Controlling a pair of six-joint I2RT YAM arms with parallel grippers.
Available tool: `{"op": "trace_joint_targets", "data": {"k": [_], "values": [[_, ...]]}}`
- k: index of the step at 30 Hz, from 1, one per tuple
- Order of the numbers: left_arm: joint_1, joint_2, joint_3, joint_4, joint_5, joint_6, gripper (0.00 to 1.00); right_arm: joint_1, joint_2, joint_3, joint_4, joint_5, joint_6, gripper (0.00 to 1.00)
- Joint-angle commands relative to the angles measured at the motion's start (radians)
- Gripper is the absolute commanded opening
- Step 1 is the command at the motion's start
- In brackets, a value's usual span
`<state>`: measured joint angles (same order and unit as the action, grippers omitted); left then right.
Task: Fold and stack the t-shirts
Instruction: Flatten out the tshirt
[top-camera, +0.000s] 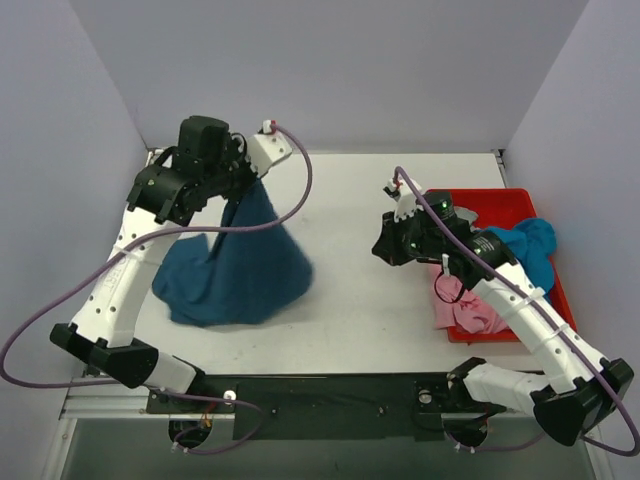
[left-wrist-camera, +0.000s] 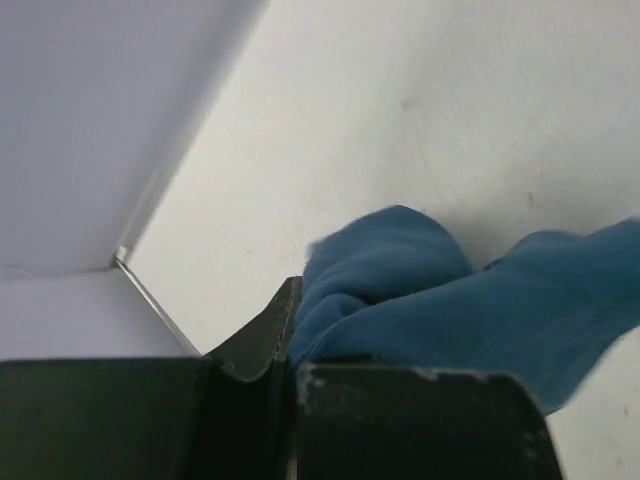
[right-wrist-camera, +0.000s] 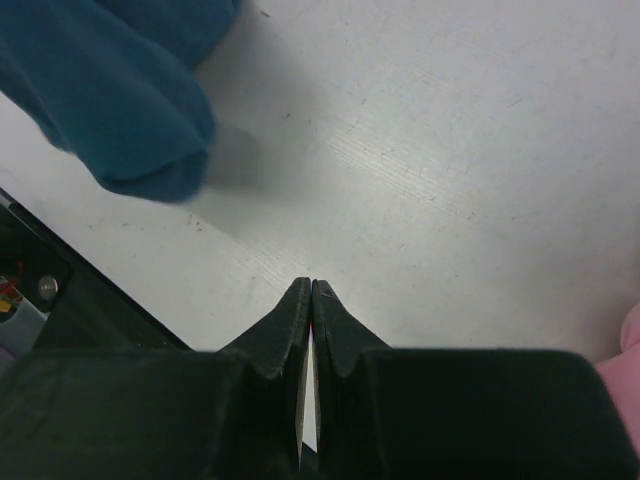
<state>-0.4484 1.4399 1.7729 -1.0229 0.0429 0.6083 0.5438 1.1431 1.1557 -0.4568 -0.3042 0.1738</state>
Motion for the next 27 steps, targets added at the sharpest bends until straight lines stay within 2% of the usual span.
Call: {"op": "trace_joint_targets", "data": {"k": [1, 5, 8, 10, 14, 18, 20, 22, 27], "values": [[-0.067, 0.019, 0.287, 0.136, -0.034, -0.041, 0.0, -0.004, -0.097, -0.03, 0.122, -0.046, 0.041, 0.0], [-0.144, 0.096, 0.445, 0.145, -0.181, -0.001, 0.0, -0.018, -0.141, -0.024, 0.075, 0.007, 0.027, 0.0], [-0.188, 0.108, 0.455, 0.129, -0.173, -0.004, 0.0, -0.03, -0.17, -0.021, 0.041, 0.049, 0.024, 0.0], [-0.209, 0.074, 0.352, 0.116, -0.135, 0.007, 0.0, -0.036, -0.197, -0.034, 0.029, 0.073, 0.026, 0.0], [-0.231, 0.01, -0.037, 0.081, -0.017, 0.027, 0.0, -0.036, -0.256, -0.089, 0.006, 0.1, 0.046, 0.0], [-0.314, -0.007, -0.309, 0.084, 0.023, 0.044, 0.0, -0.034, -0.281, -0.139, -0.014, 0.112, 0.067, 0.0], [-0.352, -0.001, -0.392, 0.081, 0.069, 0.042, 0.0, -0.033, -0.254, -0.145, -0.01, 0.143, 0.085, 0.04], [-0.371, 0.008, -0.459, 0.084, 0.144, 0.036, 0.0, -0.035, -0.194, -0.126, -0.006, 0.158, 0.095, 0.13], [-0.377, 0.004, -0.601, 0.125, 0.176, 0.022, 0.0, -0.035, 0.03, 0.042, -0.014, 0.206, 0.099, 0.5]]}}
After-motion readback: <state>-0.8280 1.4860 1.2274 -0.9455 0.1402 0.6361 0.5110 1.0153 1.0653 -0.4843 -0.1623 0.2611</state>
